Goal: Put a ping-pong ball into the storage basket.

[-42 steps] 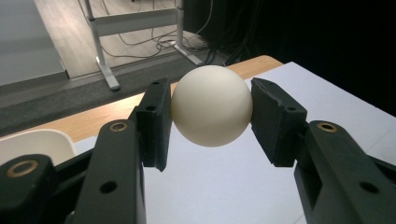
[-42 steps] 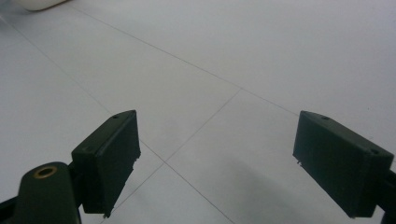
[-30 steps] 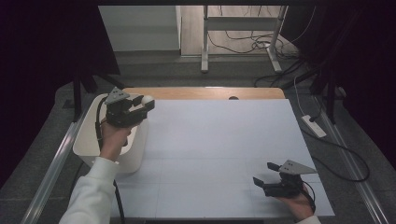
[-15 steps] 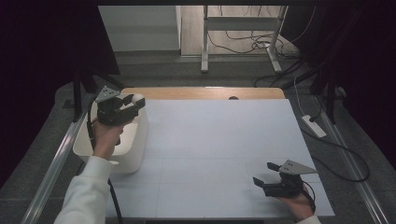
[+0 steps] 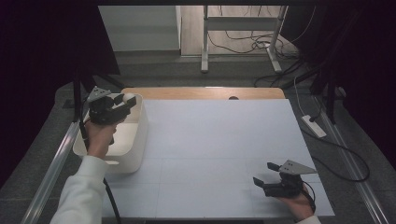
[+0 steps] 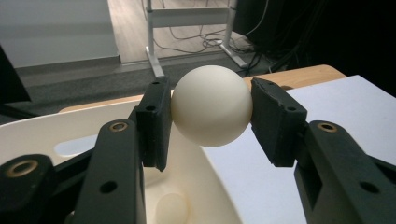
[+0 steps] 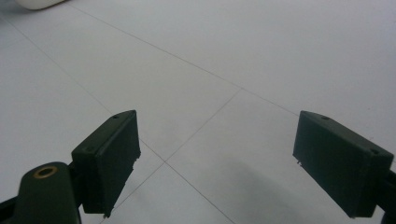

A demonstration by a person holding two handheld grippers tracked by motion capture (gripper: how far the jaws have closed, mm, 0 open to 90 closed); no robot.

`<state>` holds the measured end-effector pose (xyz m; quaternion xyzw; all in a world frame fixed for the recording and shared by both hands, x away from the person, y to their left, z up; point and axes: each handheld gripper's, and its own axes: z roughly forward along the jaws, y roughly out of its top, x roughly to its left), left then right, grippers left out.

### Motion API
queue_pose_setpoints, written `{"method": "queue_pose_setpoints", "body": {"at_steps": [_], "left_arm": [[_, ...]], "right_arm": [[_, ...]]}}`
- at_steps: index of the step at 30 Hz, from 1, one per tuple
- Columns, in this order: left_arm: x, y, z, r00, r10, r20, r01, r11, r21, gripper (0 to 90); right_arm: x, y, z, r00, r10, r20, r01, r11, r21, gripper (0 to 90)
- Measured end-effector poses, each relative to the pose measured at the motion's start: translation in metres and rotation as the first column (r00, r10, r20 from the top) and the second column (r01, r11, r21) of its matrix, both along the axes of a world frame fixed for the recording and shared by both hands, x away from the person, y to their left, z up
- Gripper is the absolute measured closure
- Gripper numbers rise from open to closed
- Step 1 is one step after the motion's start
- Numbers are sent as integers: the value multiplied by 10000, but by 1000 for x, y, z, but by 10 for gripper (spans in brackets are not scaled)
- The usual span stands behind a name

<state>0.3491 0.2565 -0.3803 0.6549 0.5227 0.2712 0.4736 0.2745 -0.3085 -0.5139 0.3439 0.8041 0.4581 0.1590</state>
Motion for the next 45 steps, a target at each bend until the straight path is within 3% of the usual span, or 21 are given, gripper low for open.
{"method": "queue_pose_setpoints", "body": {"at_steps": [7, 17, 26, 32, 34, 39, 45], "left_arm": [[2, 11, -2, 9991, 385, -186, -384, 9993, 17, 505], [5, 16, -6, 9976, 574, -376, -570, 9983, 116, 505], [15, 15, -12, 9937, 667, -904, -632, 9972, 402, 504], [23, 15, -19, 9872, 793, -1380, -721, 9958, 567, 504], [27, 15, -22, 9821, 869, -1673, -759, 9946, 709, 504], [31, 15, -26, 9761, 949, -1957, -810, 9937, 776, 504], [36, 13, -31, 9629, 981, -2515, -731, 9916, 1070, 503]], "right_arm": [[0, 0, 0, 10000, 2, -21, -2, 10000, 9, 146], [0, 1, 0, 10000, -7, -35, 7, 10000, -38, 146], [0, 1, -1, 10000, -11, -46, 11, 10000, 7, 146], [0, 1, -1, 10000, -7, -52, 7, 10000, -5, 146], [0, 0, -1, 10000, -16, -53, 16, 10000, -33, 146], [1, 0, -1, 10000, -12, -48, 11, 10000, -16, 146], [1, 0, -1, 10000, -8, -60, 8, 10000, -25, 146]]}}
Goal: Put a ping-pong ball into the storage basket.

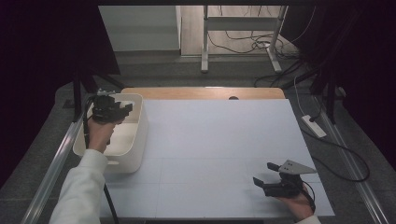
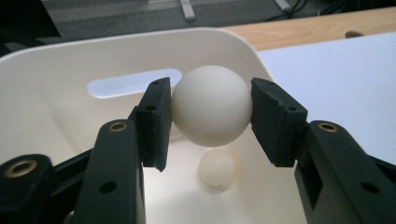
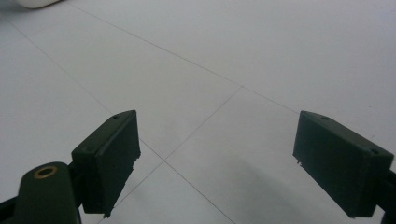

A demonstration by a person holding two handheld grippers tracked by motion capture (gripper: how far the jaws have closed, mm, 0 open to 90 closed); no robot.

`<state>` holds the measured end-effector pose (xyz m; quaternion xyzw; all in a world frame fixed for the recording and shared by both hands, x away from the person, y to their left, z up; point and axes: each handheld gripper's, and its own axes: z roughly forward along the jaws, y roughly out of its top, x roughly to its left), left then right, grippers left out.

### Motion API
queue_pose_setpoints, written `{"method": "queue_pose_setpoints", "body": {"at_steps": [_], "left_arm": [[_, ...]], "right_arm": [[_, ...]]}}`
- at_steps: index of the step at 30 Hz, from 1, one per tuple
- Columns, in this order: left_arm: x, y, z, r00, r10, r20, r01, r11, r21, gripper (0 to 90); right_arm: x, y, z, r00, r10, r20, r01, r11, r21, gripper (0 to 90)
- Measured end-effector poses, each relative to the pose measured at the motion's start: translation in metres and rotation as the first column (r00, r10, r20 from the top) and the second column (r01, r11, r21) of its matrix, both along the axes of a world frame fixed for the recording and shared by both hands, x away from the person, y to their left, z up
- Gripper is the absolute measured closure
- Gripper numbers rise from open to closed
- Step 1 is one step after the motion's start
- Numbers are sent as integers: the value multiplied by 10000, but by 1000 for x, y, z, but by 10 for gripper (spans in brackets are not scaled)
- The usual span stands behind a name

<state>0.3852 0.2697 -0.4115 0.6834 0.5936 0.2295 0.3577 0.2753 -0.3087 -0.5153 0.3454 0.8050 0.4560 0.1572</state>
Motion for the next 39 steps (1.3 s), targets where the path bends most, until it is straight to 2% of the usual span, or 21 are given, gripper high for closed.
{"method": "queue_pose_setpoints", "body": {"at_steps": [4, 9, 14, 16, 18, 20, 21, 26, 39], "left_arm": [[1, 0, 0, 10000, -71, -38, 71, 10000, -45, 500], [0, 0, 1, 9999, -53, 104, 56, 9998, -214, 474], [-5, 2, 6, 9983, -205, 551, 232, 9985, -498, 303], [-8, 3, 7, 9972, -345, 667, 393, 9967, -715, 282], [-9, 4, 8, 9960, -461, 759, 517, 9960, -735, 267], [-16, 4, 12, 9920, -726, 1034, 825, 9921, -946, 262], [-16, 4, 12, 9920, -726, 1034, 825, 9921, -946, 258], [-27, 3, 18, 9828, -1128, 1459, 1334, 9811, -1400, 248], [-38, -15, 26, 9609, -1762, 2136, 2106, 9659, -1508, 207]], "right_arm": [[0, 0, 0, 10000, 2, 11, -2, 10000, -10, 146], [0, 0, 0, 10000, 10, -11, -10, 10000, -3, 146], [0, 0, -1, 10000, 12, -15, -12, 10000, -11, 146], [0, 0, 0, 10000, 16, -11, -16, 10000, 25, 146], [0, 0, 0, 10000, 42, -9, -42, 10000, 41, 146], [0, 0, 0, 10000, 98, 5, -98, 9999, 45, 146], [0, 0, 0, 10000, 98, 5, -98, 9999, 45, 146], [3, 0, 0, 9999, 129, 20, -129, 9998, 132, 146], [4, 1, 0, 9998, 186, 46, -187, 9997, 169, 146]]}}
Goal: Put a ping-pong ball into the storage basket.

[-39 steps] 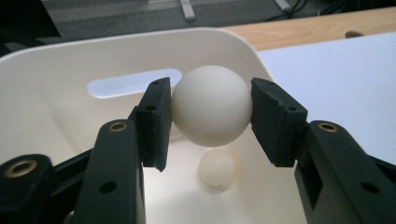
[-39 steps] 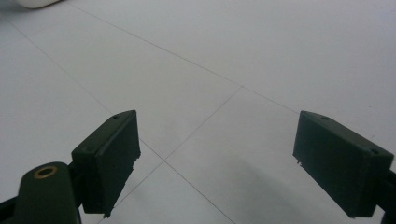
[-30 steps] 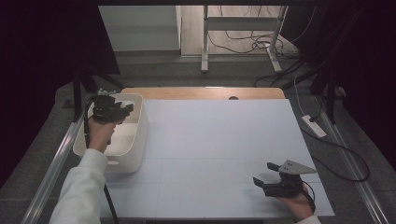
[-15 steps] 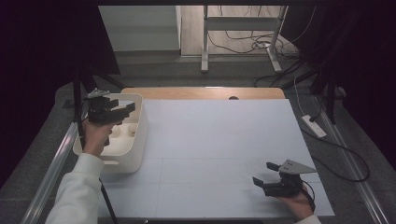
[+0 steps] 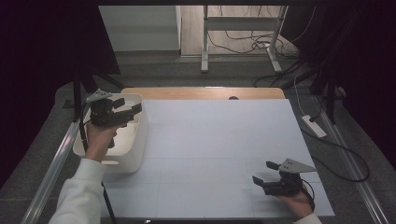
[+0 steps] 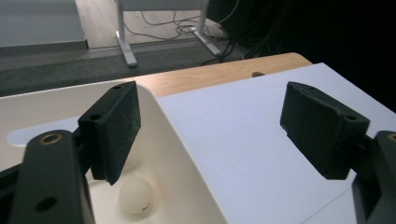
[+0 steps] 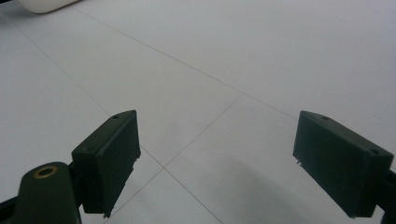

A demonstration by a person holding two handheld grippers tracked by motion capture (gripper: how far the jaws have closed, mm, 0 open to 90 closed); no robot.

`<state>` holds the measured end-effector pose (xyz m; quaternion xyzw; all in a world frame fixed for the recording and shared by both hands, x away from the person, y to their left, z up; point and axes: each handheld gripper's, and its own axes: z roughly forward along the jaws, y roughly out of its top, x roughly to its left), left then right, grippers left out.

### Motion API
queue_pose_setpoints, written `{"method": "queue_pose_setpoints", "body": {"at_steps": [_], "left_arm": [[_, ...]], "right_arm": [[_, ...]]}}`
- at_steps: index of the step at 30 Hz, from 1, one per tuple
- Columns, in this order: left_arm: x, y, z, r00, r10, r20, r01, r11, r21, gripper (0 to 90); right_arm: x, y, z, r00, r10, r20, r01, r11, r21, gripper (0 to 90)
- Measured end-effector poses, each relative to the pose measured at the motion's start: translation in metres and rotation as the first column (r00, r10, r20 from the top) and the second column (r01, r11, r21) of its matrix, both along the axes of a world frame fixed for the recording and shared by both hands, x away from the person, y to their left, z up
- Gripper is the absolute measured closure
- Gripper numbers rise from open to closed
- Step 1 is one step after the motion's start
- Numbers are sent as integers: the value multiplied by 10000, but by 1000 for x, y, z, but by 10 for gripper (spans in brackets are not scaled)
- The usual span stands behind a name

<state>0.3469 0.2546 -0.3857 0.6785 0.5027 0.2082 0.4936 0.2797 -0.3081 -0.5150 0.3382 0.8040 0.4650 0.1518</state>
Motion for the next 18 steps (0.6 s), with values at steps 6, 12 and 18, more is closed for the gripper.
{"method": "queue_pose_setpoints", "body": {"at_steps": [6, 12, 18], "left_arm": [[-10, -6, 2, 9995, -275, 168, 276, 9996, -62, 191], [-23, -19, 7, 9957, -830, 419, 832, 9965, -18, 180], [-37, -34, 14, 9878, -1361, 760, 1356, 9907, 123, 170]], "right_arm": [[1, 2, -1, 10000, 87, 9, -87, 9999, -78, 146], [0, 2, 0, 10000, 8, 6, -8, 10000, -87, 147], [-1, 1, -1, 10000, -19, -10, 18, 9999, -134, 147]]}}
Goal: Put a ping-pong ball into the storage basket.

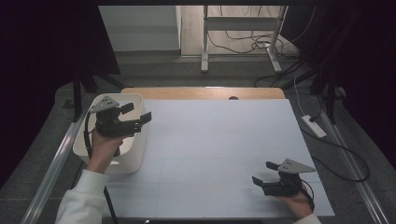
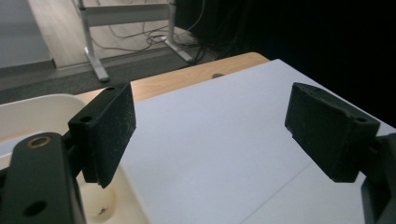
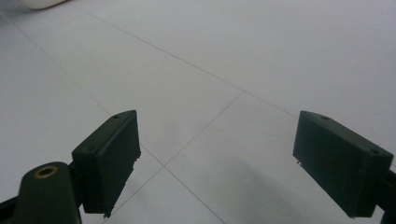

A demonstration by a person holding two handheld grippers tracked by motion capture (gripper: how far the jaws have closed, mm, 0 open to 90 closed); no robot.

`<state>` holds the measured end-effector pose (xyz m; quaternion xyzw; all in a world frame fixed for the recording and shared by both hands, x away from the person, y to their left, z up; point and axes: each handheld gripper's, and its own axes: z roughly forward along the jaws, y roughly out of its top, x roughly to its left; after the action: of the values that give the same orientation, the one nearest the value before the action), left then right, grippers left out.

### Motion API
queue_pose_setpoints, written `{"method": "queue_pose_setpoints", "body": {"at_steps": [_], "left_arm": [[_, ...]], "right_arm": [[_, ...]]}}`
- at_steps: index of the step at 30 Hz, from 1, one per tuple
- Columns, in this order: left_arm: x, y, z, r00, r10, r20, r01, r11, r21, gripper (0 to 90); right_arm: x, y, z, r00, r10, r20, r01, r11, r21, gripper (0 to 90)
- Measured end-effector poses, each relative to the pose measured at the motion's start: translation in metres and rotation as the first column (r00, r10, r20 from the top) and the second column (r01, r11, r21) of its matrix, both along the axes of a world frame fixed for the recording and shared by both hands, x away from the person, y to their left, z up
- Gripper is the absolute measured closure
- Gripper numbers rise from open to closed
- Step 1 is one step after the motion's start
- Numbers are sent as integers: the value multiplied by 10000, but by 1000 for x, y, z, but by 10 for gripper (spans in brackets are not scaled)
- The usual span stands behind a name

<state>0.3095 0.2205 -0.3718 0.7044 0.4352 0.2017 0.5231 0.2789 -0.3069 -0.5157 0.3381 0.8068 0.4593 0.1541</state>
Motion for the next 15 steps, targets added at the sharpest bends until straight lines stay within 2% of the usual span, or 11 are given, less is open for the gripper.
{"method": "queue_pose_setpoints", "body": {"at_steps": [5, 15], "left_arm": [[-9, -11, 0, 9991, -400, 102, 399, 9992, 63, 165], [-21, -25, -8, 9960, -869, 190, 868, 9962, 41, 164]], "right_arm": [[0, 1, -1, 10000, -10, -7, 10, 10000, -56, 147], [0, 2, -1, 10000, 22, 25, -22, 9999, -136, 147]]}}
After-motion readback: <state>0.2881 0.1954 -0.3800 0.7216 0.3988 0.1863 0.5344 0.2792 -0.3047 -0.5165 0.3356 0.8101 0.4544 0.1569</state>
